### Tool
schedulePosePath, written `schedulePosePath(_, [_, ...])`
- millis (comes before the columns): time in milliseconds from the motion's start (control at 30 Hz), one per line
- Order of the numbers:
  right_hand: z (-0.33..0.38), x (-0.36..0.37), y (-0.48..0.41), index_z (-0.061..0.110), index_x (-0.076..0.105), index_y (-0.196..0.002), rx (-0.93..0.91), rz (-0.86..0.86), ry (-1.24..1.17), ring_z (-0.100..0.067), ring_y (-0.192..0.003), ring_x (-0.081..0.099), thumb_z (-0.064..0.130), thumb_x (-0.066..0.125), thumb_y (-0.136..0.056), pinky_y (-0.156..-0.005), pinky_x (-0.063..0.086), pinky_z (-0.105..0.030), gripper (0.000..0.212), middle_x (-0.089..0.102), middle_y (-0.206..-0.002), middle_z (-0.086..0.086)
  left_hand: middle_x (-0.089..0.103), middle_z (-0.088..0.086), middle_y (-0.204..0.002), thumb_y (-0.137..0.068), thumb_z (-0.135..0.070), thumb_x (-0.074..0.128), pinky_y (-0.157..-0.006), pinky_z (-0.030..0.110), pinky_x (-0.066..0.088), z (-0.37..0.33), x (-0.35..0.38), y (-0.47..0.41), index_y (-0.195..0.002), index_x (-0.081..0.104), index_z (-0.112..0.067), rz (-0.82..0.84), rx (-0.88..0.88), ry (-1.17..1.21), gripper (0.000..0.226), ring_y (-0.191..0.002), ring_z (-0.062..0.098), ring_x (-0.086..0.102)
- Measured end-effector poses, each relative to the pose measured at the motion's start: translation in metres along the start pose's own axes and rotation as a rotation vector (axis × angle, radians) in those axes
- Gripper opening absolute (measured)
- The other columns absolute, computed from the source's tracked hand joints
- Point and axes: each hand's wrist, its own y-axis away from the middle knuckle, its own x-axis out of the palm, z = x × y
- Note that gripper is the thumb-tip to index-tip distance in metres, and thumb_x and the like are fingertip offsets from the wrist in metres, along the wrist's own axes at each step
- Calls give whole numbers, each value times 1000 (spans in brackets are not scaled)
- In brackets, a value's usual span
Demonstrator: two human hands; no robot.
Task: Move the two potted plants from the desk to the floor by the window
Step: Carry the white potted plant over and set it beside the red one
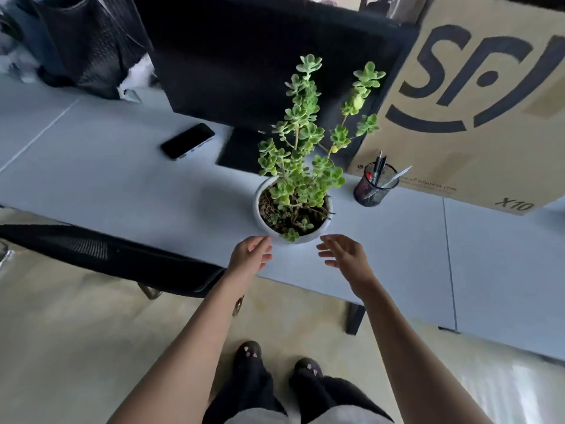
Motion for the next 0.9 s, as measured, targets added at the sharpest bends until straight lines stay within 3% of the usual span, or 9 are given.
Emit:
schedulePosePath(167, [-3,13,0,15,64,-93,18,-92,-53,-23,-84,64,27,55,-92,-76,50,-33,14,68,-89,-8,60,2,-87,-91,-31,52,-73,28,47,-6,-16,-15,-102,56,-18,58,10,2,17,-76,15,61])
schedulePosePath(333, [-6,18,-8,21,62,-94,32,-130,-99,-23,-87,65,33,57,-90,-81,52,-37,13,68,-92,-8,59,-1,-101,-88,-39,55,-87,34,49,-15,-21,-27,-118,53,-16,104,-11,-26,38,-92,18,60])
schedulePosePath(433, [-10,18,-19,13,57,-115,52,-111,-150,-24,-96,66,34,60,-88,-85,52,-41,35,68,-104,-12,58,-10,-106,-88,-36,55,-90,29,44,-20,-16,-39,-108,54,-28,154,-20,32,22,-105,12,55])
schedulePosePath(500, [-15,19,-25,10,49,-128,61,-85,-188,-25,-106,64,36,63,-85,-88,53,-41,52,65,-115,-13,58,-18,-101,-90,-31,55,-82,22,41,-21,-12,-46,-96,54,-34,171,-14,85,7,-100,2,53])
schedulePosePath(600, [-18,21,-31,17,47,-131,52,-30,-250,-20,-113,61,42,65,-77,-91,52,-42,62,66,-120,-8,58,-18,-100,-89,-30,55,-75,20,36,-17,-11,-57,-94,54,-37,194,-4,134,9,-87,-5,49])
schedulePosePath(733, [-21,28,-36,25,50,-126,46,30,-321,-16,-117,59,37,61,-79,-95,49,-44,49,66,-122,2,53,-23,-107,-92,-27,52,-96,21,37,-11,-9,-69,-110,51,-34,251,1,112,19,-105,-6,47])
schedulePosePath(833, [-23,34,-40,33,48,-128,30,62,-323,-15,-122,55,39,58,-82,-98,47,-45,47,61,-129,6,48,-22,-105,-96,-23,43,-73,-1,41,-11,-7,-72,-131,38,-23,285,56,-16,36,-103,-3,45])
schedulePosePath(900, [-26,36,-42,34,45,-131,29,71,-335,-16,-124,53,41,56,-83,-100,44,-47,50,59,-133,5,47,-18,-103,-97,-20,40,-64,-6,38,-10,-7,-75,-135,35,-16,285,73,-72,39,-99,-1,46])
